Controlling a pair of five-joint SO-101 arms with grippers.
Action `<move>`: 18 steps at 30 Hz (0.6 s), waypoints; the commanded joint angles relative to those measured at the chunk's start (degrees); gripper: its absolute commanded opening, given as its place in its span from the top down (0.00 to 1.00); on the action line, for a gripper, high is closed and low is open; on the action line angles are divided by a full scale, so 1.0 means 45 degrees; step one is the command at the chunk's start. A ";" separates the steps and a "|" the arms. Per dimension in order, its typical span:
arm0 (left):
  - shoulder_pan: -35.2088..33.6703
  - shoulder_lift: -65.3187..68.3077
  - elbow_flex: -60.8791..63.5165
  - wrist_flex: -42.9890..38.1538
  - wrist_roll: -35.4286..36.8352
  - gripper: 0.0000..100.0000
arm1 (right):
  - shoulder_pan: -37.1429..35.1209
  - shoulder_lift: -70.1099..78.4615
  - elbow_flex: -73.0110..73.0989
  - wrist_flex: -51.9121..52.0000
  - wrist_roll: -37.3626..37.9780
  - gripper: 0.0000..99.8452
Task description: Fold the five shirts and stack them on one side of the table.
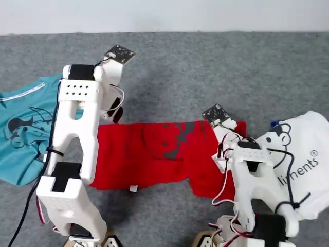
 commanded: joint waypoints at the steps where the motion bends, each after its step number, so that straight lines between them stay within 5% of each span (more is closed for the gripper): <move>1: 0.0098 -0.0059 0.0205 0.0039 0.0039 0.87 | -0.0088 0.0127 -0.0137 -0.0772 0.0606 0.79; 11: 0.0000 -0.0059 0.1182 -0.0840 0.0039 0.87 | -0.0049 -0.4093 -0.2774 0.7961 0.0762 0.81; 18: -0.0020 -0.0059 0.1182 -0.0821 0.0039 0.87 | 0.0166 -0.3741 -0.2852 1.2669 0.4357 0.81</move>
